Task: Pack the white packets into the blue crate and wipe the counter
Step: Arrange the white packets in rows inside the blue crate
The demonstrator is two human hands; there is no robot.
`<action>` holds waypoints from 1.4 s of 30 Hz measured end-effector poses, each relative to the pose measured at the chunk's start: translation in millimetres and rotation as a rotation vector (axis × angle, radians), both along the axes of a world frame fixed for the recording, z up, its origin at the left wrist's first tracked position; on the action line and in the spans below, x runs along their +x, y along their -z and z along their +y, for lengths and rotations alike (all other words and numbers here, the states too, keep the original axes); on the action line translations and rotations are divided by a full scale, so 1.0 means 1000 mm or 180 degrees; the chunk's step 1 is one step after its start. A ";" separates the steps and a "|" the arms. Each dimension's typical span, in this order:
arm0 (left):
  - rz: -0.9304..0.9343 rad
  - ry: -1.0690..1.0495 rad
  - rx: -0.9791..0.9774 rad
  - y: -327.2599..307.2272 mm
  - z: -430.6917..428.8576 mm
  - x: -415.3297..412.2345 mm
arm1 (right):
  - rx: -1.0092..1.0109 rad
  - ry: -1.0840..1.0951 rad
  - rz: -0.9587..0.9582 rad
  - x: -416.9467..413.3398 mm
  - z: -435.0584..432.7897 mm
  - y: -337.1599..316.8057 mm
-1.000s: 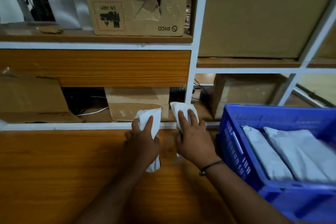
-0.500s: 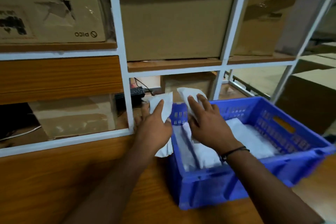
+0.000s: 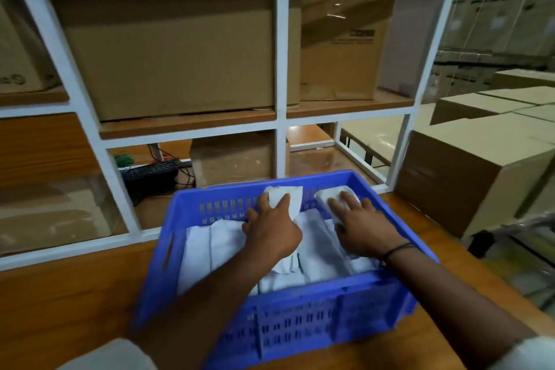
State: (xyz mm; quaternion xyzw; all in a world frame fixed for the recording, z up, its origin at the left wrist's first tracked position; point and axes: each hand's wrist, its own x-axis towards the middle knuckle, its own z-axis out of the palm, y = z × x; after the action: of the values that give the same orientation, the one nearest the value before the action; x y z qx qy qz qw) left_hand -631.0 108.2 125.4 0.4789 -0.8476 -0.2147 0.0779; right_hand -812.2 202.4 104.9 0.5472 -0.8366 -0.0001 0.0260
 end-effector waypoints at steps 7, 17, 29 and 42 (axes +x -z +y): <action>-0.0459 -0.0136 -0.0114 0.027 0.003 -0.035 | 0.0914 -0.0039 0.0302 -0.028 -0.013 0.021; -0.0679 -0.0330 0.0002 0.052 -0.009 -0.031 | 0.2342 -0.0614 0.0054 -0.029 -0.042 0.008; -0.0603 -0.0223 0.0076 0.057 -0.008 -0.033 | 0.1723 -0.0285 -0.0358 -0.043 -0.052 0.037; -0.0548 -0.0161 0.0183 0.054 -0.006 -0.036 | 0.1286 -0.0190 -0.0481 -0.048 -0.042 0.023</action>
State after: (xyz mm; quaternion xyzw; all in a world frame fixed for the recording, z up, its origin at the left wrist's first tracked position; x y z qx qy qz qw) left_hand -666.5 102.0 71.7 0.5189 -0.8323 -0.1949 -0.0037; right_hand -860.4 160.5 82.1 0.5642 -0.8026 -0.1260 -0.1470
